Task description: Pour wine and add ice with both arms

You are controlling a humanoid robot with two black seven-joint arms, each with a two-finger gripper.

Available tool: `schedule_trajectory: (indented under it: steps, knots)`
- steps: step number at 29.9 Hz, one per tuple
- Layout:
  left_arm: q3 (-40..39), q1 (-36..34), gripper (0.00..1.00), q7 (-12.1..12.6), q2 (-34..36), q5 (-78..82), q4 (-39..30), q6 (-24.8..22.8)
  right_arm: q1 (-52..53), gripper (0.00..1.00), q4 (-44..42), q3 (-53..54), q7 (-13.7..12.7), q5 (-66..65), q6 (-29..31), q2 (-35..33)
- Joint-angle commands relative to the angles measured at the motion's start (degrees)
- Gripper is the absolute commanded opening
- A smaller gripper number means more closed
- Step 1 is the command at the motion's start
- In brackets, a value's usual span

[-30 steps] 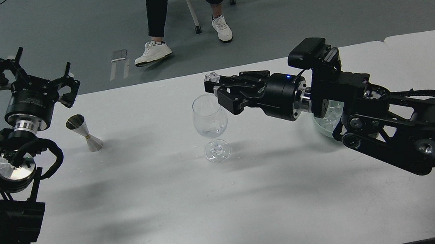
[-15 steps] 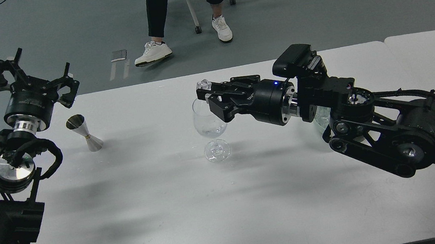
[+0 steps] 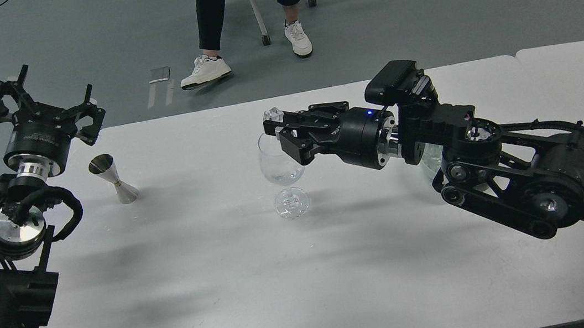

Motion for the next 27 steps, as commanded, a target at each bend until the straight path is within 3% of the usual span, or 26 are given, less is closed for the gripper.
schedule_trajectory:
  steps: [1,12,14,16,27]
  knots:
    - [0.0,0.0,0.98,0.0,0.0,0.0,0.0,0.0,0.0,0.36,0.0,0.0,-0.1,0.1,0.0,-0.1]
    - [0.0,0.0,0.98,0.0,0.0,0.0,0.0,0.0,0.0,0.42,0.1,0.5,-0.1,0.1,-0.3,0.1]
    - [0.0,0.0,0.98,0.0,0.0,0.0,0.0,0.0,0.1,0.53,0.2,1.8,-0.1,0.3,-0.7,0.5]
    - [0.0,0.0,0.98,0.0,0.0,0.0,0.0,0.0,-0.2,1.00,0.1,7.3,-0.1,1.1,-0.7,2.5]
    - [0.5,-0.4,0.98,-0.2,-0.4,0.3,0.0,0.7,-0.8,1.00,-5.8,27.4,0.3,6.9,-1.0,15.2]
